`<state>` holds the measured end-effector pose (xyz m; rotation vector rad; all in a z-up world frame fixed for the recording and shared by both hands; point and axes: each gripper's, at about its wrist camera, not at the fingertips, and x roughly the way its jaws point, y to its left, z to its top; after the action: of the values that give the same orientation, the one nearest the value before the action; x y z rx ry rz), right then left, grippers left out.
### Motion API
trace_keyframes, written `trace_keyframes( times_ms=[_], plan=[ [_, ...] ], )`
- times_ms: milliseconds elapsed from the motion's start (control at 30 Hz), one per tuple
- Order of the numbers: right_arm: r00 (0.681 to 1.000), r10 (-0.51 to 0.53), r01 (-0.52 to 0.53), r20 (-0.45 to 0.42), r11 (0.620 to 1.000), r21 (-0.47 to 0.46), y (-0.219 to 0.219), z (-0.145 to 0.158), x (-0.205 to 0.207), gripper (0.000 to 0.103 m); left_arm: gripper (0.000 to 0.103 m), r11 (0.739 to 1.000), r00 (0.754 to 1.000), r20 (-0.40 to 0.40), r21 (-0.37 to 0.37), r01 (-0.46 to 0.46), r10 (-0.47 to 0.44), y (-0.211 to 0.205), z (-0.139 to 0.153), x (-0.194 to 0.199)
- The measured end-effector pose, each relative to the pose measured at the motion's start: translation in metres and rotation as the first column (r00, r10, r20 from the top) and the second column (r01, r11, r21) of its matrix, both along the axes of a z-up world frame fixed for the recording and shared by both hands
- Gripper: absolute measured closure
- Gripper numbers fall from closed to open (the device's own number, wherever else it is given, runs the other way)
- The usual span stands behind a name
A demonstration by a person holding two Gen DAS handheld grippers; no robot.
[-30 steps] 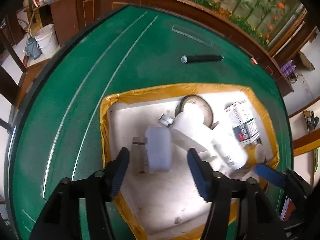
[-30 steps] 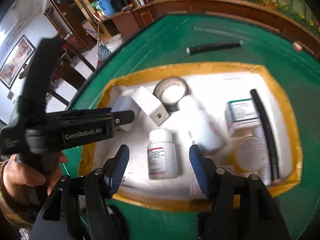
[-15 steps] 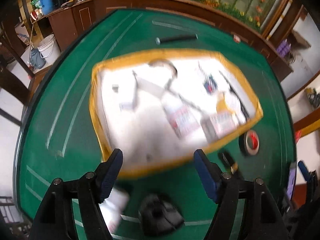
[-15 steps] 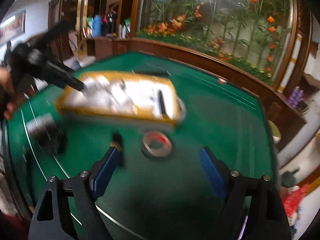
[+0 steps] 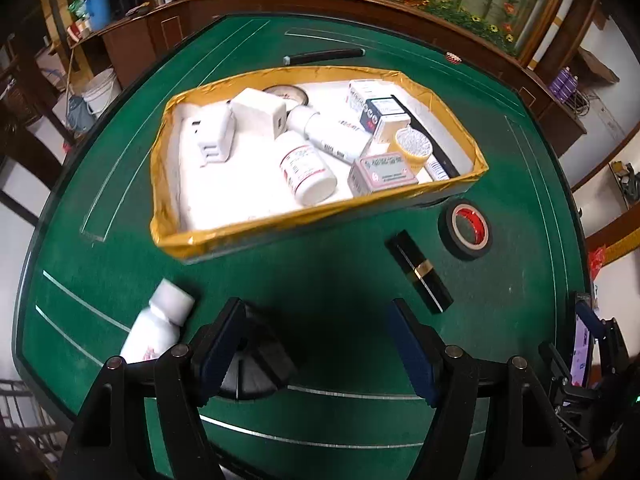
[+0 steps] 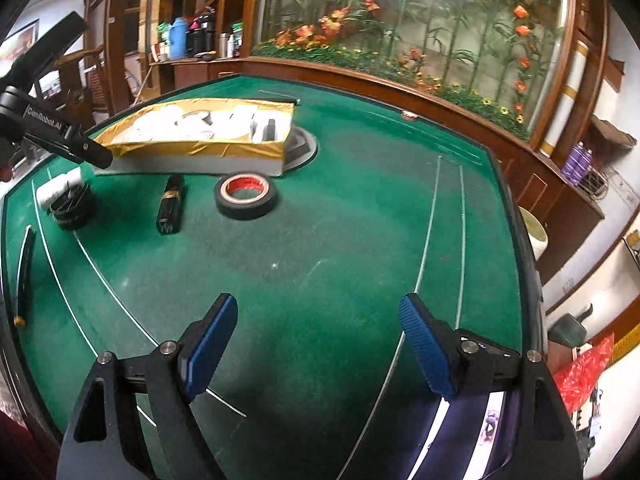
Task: Organize rigid objects
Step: 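Withdraw both open tools from the tray toward remaining items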
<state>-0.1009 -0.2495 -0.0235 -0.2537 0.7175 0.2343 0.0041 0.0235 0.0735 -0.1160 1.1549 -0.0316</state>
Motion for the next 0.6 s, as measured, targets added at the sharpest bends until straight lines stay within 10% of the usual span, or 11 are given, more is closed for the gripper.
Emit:
trace_keyframes(
  times_ms=[267, 600],
  plan=[
    [0.997, 0.011, -0.015, 0.073, 0.999, 0.051, 0.008, 0.023, -0.010, 0.017, 0.026, 1.000, 1.000, 0.000, -0.001, -0.030, 0.030, 0.006, -0.003, -0.016],
    [0.993, 0.096, -0.076, -0.062, 0.961, 0.266, 0.042, 0.028, 0.039, 0.017, 0.026, 1.000, 1.000, -0.025, -0.006, 0.010, -0.010, 0.000, -0.012, -0.027]
  ],
)
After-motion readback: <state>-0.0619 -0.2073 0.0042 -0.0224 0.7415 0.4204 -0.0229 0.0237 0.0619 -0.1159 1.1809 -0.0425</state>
